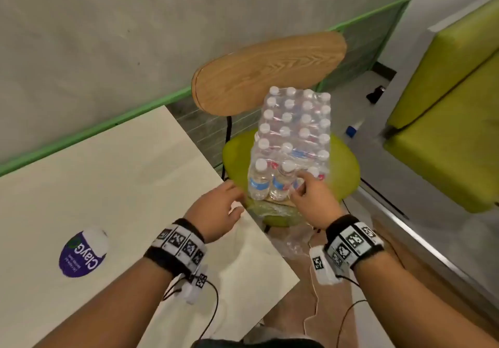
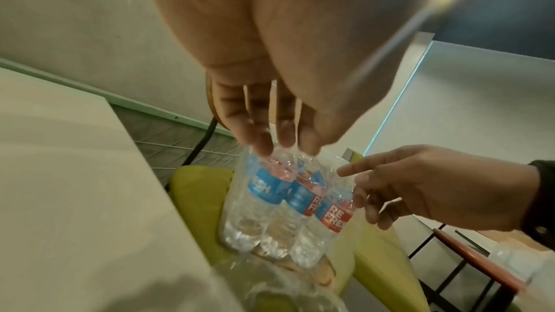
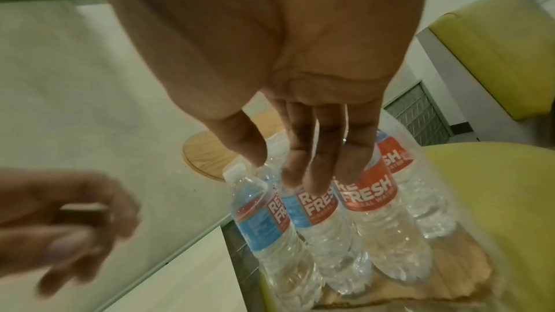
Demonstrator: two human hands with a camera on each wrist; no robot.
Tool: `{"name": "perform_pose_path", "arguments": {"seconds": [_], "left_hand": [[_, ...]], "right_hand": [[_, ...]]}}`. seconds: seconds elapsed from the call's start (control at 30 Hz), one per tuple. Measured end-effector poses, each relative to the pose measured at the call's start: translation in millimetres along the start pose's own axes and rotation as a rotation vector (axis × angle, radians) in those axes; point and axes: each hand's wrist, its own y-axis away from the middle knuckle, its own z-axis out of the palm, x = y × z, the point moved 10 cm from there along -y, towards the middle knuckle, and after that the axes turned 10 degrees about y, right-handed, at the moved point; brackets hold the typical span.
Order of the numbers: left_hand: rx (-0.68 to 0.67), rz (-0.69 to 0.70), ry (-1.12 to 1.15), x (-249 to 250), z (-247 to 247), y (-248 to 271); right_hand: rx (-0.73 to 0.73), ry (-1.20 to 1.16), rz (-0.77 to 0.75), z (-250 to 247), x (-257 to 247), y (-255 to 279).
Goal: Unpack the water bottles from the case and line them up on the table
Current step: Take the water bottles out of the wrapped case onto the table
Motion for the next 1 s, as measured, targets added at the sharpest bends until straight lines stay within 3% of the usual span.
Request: {"name": "perform_pose_path", "arguments": {"seconds": [0.1, 0.3, 0.47, 0.67, 0.8, 1.0], "left_hand": [[0.122, 0.039, 0.021, 15.1, -4.6, -43.3], [0.044, 0.0, -0.185, 8.7, 17.6, -84.0], [0.071, -0.038, -0.192, 7.5, 20.8, -91.3], [0.107, -0.127, 0.116, -9.8, 14.8, -80.2], [0.234, -0.148, 0.242, -19.2, -12.9, -53.3], [0.34, -0.206, 0.244, -53.9, -56.5, 8.9]], "right_hand": [[-0.004, 0.005, 0.043, 5.3, 3.6, -21.4], [0.008, 0.003, -0.001, 15.3, 0.5, -40.0], [0.087, -0.009, -0.02, 12.3, 0.6, -43.9], [0.088, 0.015, -0.08, 5.6, -0.8, -38.7], [0.095, 0.089, -0.122, -0.2, -0.6, -32.1], [0.115, 0.143, -0.16, -6.7, 2.3, -22.9]]}}
